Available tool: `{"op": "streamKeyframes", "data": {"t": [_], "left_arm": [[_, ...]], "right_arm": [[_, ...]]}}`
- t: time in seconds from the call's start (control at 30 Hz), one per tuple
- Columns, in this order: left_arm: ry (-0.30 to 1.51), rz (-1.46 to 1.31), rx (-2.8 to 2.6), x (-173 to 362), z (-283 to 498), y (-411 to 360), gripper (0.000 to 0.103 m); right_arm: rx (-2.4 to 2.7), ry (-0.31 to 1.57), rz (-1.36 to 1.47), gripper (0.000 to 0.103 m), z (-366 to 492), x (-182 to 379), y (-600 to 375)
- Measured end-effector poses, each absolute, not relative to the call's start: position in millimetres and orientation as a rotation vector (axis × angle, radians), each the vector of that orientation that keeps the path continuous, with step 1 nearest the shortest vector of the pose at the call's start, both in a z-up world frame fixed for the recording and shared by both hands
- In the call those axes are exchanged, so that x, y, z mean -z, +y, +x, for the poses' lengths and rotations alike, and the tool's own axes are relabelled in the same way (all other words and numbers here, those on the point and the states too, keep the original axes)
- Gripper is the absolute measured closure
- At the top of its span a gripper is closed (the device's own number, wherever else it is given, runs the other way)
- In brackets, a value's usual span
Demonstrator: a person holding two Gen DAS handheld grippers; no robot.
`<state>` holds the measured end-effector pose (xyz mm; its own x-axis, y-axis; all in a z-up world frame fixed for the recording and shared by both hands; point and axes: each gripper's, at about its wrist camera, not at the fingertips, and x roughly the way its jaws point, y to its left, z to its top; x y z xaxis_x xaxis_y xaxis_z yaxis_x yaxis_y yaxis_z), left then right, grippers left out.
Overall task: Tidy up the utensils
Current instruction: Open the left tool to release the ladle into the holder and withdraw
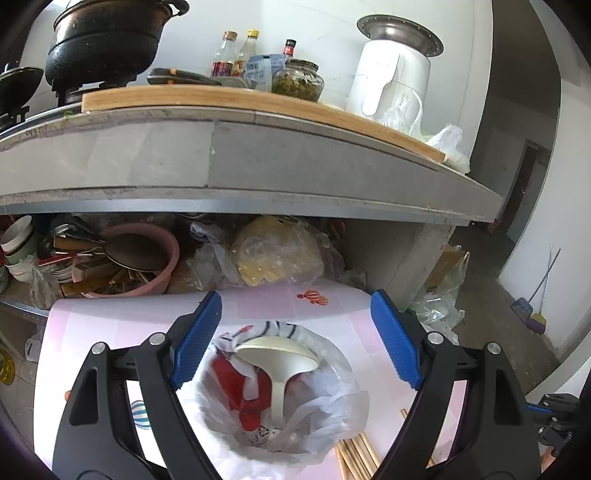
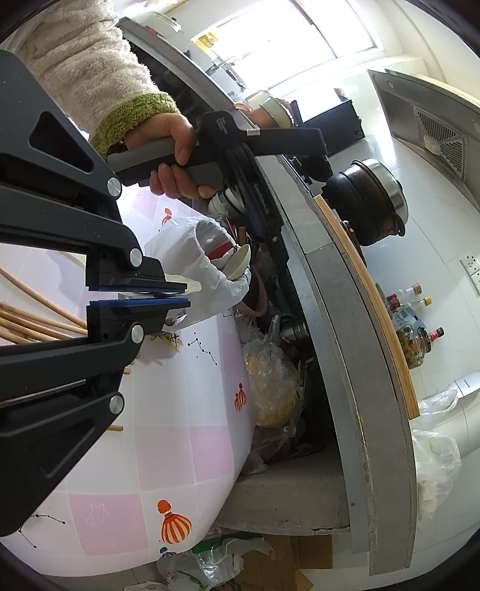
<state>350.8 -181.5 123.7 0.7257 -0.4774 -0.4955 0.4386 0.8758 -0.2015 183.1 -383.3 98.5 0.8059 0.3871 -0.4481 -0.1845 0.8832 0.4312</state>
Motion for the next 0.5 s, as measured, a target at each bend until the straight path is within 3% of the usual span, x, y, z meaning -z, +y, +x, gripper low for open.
{"op": "streamKeyframes", "data": {"t": [0.5], "left_arm": [[0.549,-0.069,0.394,-136.5,302.7,-105.4,0.024]], "right_arm": [[-0.307,0.529,0.342,0.1,181.9,-116.7,-379.0]]}}
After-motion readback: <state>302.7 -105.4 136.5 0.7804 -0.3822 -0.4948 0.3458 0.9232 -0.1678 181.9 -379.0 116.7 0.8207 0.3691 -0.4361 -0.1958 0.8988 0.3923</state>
